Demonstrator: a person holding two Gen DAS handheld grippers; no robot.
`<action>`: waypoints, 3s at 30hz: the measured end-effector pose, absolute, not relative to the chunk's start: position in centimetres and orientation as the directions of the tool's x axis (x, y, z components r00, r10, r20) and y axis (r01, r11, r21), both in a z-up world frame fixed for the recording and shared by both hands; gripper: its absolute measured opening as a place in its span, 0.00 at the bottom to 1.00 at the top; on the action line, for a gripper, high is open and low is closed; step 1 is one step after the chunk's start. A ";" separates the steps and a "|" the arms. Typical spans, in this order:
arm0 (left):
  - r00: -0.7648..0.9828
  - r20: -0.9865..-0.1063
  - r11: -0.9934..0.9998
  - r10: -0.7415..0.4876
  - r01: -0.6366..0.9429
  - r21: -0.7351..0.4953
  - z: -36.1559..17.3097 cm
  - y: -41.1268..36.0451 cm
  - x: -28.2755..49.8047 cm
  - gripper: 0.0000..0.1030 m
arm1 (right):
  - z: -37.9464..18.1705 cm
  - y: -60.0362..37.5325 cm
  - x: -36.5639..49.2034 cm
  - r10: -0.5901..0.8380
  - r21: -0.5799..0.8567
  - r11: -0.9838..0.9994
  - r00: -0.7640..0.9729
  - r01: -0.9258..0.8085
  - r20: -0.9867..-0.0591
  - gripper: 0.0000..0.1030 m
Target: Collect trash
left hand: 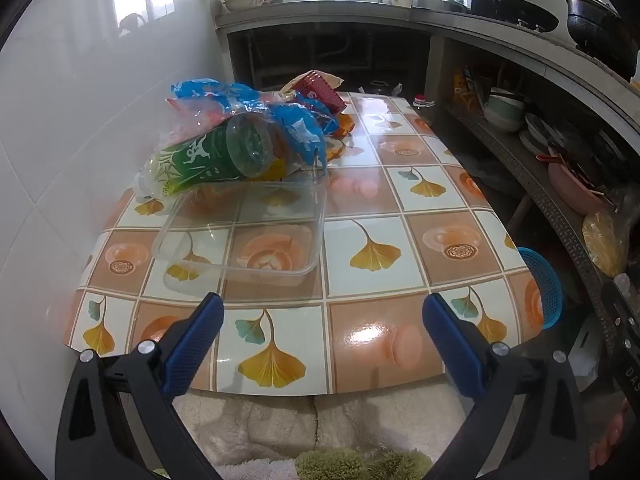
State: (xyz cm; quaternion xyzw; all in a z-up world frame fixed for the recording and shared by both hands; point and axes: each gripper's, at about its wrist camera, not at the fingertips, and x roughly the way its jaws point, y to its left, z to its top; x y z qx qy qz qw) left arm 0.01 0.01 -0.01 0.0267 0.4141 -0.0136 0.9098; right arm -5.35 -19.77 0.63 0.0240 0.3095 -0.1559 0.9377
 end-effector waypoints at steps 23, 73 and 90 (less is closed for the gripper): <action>0.656 -0.755 0.998 -0.004 0.046 0.035 0.0 0.0 0.0 0.95 | 0.6 -19.8 -5.4 -0.280 -0.059 0.951 0.760 0.305 -0.586 0.93; 0.650 -0.760 0.998 -0.004 0.046 0.034 0.0 0.0 -0.1 0.95 | 0.6 -19.8 -5.4 -0.278 -0.059 0.951 0.758 0.303 -0.590 0.93; 0.649 -0.761 0.998 -0.004 0.046 0.035 0.0 0.0 0.0 0.95 | 0.8 -19.9 -5.4 -0.278 -0.059 0.951 0.757 0.303 -0.591 0.93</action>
